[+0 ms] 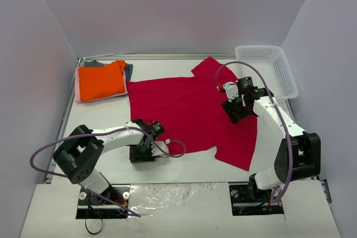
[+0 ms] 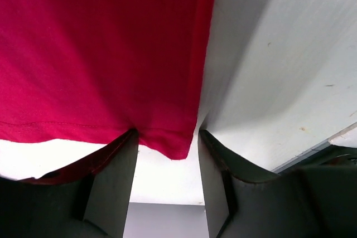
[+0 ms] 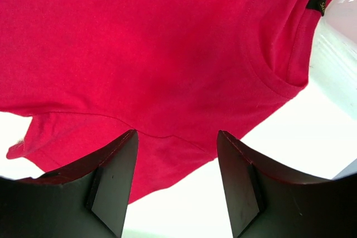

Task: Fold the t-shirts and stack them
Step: Move the tshirt to the center of the board, then grap the side of the flattened tshirt closest away from the robot with both arms

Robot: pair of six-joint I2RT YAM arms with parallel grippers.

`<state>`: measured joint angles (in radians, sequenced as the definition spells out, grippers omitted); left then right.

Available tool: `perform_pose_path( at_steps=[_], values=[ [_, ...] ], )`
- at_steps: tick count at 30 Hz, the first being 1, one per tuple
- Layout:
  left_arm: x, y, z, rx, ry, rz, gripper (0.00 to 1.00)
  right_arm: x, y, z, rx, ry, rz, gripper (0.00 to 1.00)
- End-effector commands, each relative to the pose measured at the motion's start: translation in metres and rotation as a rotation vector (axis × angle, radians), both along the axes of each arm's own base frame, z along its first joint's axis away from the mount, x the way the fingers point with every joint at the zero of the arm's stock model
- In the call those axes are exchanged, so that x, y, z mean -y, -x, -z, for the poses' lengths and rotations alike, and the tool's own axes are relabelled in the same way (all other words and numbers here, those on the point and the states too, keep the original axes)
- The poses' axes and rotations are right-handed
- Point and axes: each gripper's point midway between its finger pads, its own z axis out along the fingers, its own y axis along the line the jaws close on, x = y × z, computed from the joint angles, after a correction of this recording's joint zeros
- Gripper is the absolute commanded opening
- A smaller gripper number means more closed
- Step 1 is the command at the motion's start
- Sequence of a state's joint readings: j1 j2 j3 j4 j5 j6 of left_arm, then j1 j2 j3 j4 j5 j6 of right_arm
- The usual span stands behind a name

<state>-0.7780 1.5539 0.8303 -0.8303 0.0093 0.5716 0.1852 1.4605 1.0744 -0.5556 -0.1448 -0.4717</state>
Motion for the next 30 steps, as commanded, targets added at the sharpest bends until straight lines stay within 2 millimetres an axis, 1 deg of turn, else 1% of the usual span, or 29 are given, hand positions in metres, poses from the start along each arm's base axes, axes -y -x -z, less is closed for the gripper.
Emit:
perform_pose_path(
  at_steps=[1,4,7,8,10,12,14,17,21,22,23,24,26,27,28,29,30],
  values=[
    [0.000,0.010,-0.005,-0.063,-0.016,-0.003,0.45,0.006,0.004,-0.013,0.039,0.029,0.013,0.55],
    [0.000,0.013,-0.004,-0.087,-0.016,-0.002,0.43,0.008,0.003,-0.016,0.052,0.039,0.016,0.55],
    [0.000,0.014,-0.003,-0.100,-0.029,-0.005,0.33,0.009,0.002,-0.021,0.066,0.042,0.017,0.56],
    [0.000,0.013,-0.003,-0.103,-0.032,-0.006,0.32,0.009,0.002,-0.022,0.069,0.043,0.018,0.56],
    [0.001,0.013,-0.003,-0.110,-0.039,-0.006,0.23,0.009,0.001,-0.023,0.071,0.044,0.019,0.56],
    [0.000,0.014,-0.003,-0.114,-0.043,-0.007,0.17,0.010,0.001,-0.023,0.072,0.049,0.019,0.56],
    [0.000,0.013,-0.003,-0.116,-0.048,-0.007,0.15,0.011,0.000,-0.023,0.073,0.056,0.021,0.56],
    [0.000,0.013,-0.002,-0.122,-0.053,-0.009,0.03,0.012,0.000,-0.025,0.076,0.057,0.020,0.56],
    [0.000,0.011,-0.004,-0.112,-0.060,-0.015,0.02,0.012,0.002,-0.022,0.065,0.060,0.006,0.56],
    [0.001,0.008,-0.006,-0.099,-0.053,-0.019,0.02,0.012,0.003,-0.020,0.059,0.064,-0.001,0.56],
    [0.006,0.004,-0.010,-0.087,-0.028,-0.023,0.02,0.012,0.005,-0.016,0.040,0.067,-0.007,0.56],
    [0.008,0.004,-0.014,-0.092,-0.014,-0.030,0.02,0.012,0.007,-0.014,0.028,0.068,-0.018,0.56],
    [0.016,0.001,-0.026,-0.092,0.052,-0.051,0.02,0.012,0.012,-0.007,-0.010,0.076,-0.042,0.52],
    [0.020,-0.005,-0.035,-0.077,0.077,-0.061,0.02,0.012,0.011,-0.006,-0.018,0.079,-0.050,0.49],
    [0.018,-0.012,-0.043,-0.055,0.103,-0.085,0.02,0.012,0.012,-0.003,-0.029,0.082,-0.058,0.41],
    [0.020,-0.020,-0.051,-0.030,0.125,-0.097,0.02,0.012,0.010,0.001,-0.048,0.088,-0.074,0.26],
    [0.018,-0.025,-0.054,-0.017,0.130,-0.110,0.02,0.011,0.011,0.006,-0.067,0.088,-0.083,0.25]
  ],
)
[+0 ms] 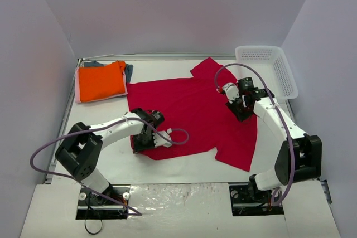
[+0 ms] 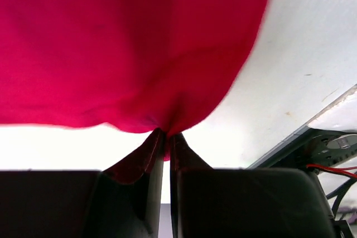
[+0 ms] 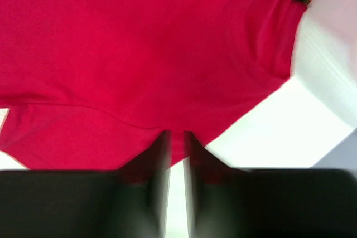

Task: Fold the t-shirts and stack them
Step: Grap the side of the flattened tshirt closest away from the robot with both arms

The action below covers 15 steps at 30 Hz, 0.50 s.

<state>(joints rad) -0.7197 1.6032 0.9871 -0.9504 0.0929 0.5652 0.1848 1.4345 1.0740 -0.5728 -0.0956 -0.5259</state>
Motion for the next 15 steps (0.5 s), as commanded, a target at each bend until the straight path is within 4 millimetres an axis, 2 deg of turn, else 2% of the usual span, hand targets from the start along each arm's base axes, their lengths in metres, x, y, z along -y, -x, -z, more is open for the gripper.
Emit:
perform_pose_path(
  at_steps=[1,2,4,9,12,13,15],
  values=[
    [0.002,-0.019,-0.036,0.067,0.086,-0.057,0.02,-0.001,0.006,0.013,-0.095,0.025,-0.055,0.06],
    [-0.003,-0.025,-0.038,0.079,0.091,-0.087,0.02,-0.001,0.004,0.021,-0.127,0.032,-0.058,0.00],
    [-0.008,-0.037,-0.043,0.126,0.098,-0.119,0.02,-0.005,-0.004,0.029,-0.159,0.026,-0.065,0.00],
    [-0.019,-0.052,-0.049,0.209,0.090,-0.175,0.02,-0.012,-0.022,0.047,-0.210,0.028,-0.074,0.00],
    [-0.024,-0.060,-0.051,0.245,0.090,-0.219,0.02,-0.016,-0.036,0.062,-0.247,0.030,-0.063,0.00],
    [-0.026,-0.063,-0.052,0.262,0.088,-0.232,0.02,-0.016,-0.039,0.073,-0.275,0.038,-0.062,0.00],
    [-0.029,-0.067,-0.055,0.283,0.099,-0.250,0.02,-0.018,-0.052,0.074,-0.263,0.037,-0.055,0.00]
  ],
)
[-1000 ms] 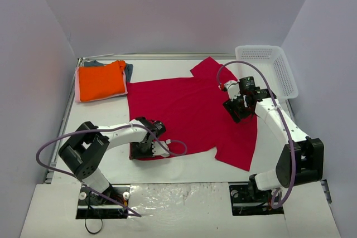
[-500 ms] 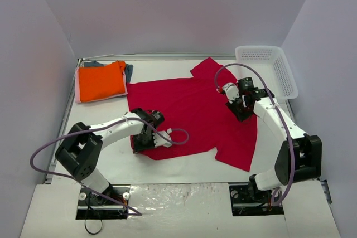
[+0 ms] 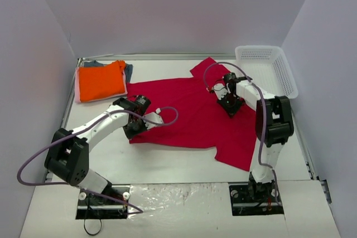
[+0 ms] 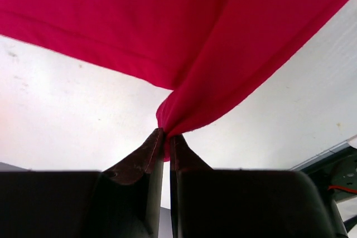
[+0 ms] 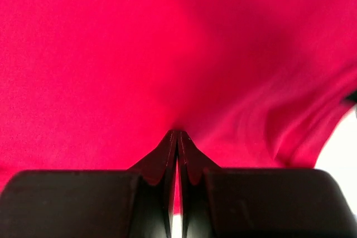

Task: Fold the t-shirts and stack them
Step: Grap the side of the flattened tshirt closest away from the robot with both arms

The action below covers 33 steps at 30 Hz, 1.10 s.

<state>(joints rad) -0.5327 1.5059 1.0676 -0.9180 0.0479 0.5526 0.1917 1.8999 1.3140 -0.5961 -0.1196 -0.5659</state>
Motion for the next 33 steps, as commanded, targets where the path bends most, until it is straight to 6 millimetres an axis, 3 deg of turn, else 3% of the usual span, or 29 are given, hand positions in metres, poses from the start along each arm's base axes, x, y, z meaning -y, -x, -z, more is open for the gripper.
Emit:
perform_pose_path(
  at_steps=[1,11,21,28,31,33],
  values=[
    [-0.013,-0.014,-0.018,0.104,-0.010,-0.062,0.03,-0.007,-0.015,0.002,-0.021,0.000,-0.001,0.00],
    [-0.047,-0.045,-0.027,0.191,-0.024,-0.193,0.02,-0.025,-0.051,0.021,-0.033,0.000,0.004,0.00],
    [-0.079,-0.077,-0.028,0.258,-0.041,-0.313,0.02,-0.065,-0.096,0.022,-0.007,-0.028,-0.061,0.00],
    [-0.093,-0.092,-0.033,0.295,-0.082,-0.366,0.02,-0.096,-0.140,-0.003,0.112,-0.051,-0.123,0.00],
    [-0.100,-0.099,-0.039,0.329,-0.097,-0.410,0.02,-0.103,-0.144,-0.012,0.133,-0.069,-0.141,0.00],
    [-0.101,-0.099,-0.041,0.333,-0.092,-0.419,0.02,-0.107,-0.145,-0.028,0.161,-0.091,-0.147,0.00]
  ],
)
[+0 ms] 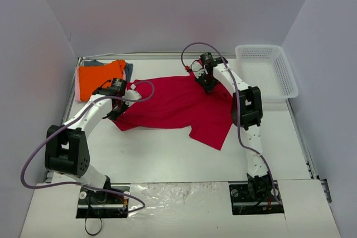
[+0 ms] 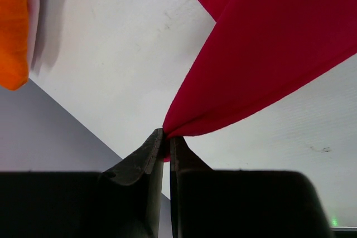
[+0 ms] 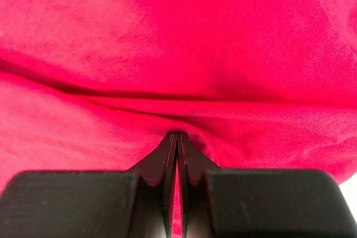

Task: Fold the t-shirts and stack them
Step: Grap the side of the flattened tshirt closest away from the robot with both arms

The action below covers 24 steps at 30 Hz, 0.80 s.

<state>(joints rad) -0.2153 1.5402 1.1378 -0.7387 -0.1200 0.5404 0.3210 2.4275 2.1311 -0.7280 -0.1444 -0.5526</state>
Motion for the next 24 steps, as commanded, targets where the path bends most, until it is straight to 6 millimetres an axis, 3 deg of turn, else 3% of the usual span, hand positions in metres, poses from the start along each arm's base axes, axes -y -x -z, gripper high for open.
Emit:
perform_pose_path(
  at_steps=[1,3,4,5,7,8,9,10,11,12,13,14,15,16,18,24],
  values=[
    [-0.009,-0.013,-0.021,0.072,-0.022,-0.052,0.02,-0.004,0.005,-0.036,0.023,-0.029,-0.027,0.00],
    [-0.008,-0.011,-0.023,0.072,-0.012,-0.051,0.02,-0.001,0.014,-0.056,0.041,-0.040,-0.031,0.05],
    [-0.007,-0.011,-0.025,0.077,-0.006,-0.049,0.02,0.001,0.018,-0.064,0.050,-0.039,-0.036,0.16],
    [-0.008,-0.010,-0.026,0.082,-0.010,-0.054,0.02,0.002,0.025,-0.088,0.086,-0.052,-0.042,0.18],
    [-0.008,-0.009,-0.027,0.088,-0.005,-0.053,0.02,0.011,0.051,-0.087,0.046,-0.037,-0.071,0.30],
    [-0.009,-0.009,-0.027,0.094,-0.004,-0.058,0.02,0.014,0.064,-0.107,0.073,-0.043,-0.087,0.31],
    [-0.009,-0.008,-0.028,0.100,0.004,-0.060,0.02,0.022,0.088,-0.092,0.004,-0.024,-0.114,0.34],
    [-0.007,-0.008,-0.028,0.104,0.019,-0.059,0.02,0.026,0.102,-0.090,-0.017,-0.016,-0.126,0.36],
    [0.000,-0.007,-0.026,0.102,0.064,-0.047,0.02,0.029,0.116,-0.101,-0.004,-0.016,-0.139,0.37],
    [0.002,-0.005,-0.026,0.105,0.095,-0.045,0.02,0.038,0.143,-0.083,-0.074,0.009,-0.151,0.39],
    [0.005,-0.004,-0.026,0.102,0.119,-0.034,0.02,0.040,0.157,-0.090,-0.058,0.027,-0.178,0.40],
    [0.010,-0.005,-0.026,0.107,0.147,-0.025,0.03,0.043,0.171,-0.085,-0.076,0.046,-0.193,0.41],
    [0.012,-0.006,-0.028,0.115,0.165,-0.025,0.02,0.051,0.196,-0.069,-0.137,0.074,-0.206,0.42],
    [0.016,-0.005,-0.028,0.113,0.189,-0.019,0.02,0.053,0.208,-0.076,-0.117,0.084,-0.220,0.43],
    [0.022,-0.007,-0.030,0.122,0.225,-0.015,0.02,0.054,0.241,-0.065,-0.166,0.127,-0.276,0.45],
    [0.035,-0.004,-0.020,0.089,0.303,-0.001,0.02,0.051,0.296,-0.064,-0.204,0.175,-0.374,0.49]
  ],
)
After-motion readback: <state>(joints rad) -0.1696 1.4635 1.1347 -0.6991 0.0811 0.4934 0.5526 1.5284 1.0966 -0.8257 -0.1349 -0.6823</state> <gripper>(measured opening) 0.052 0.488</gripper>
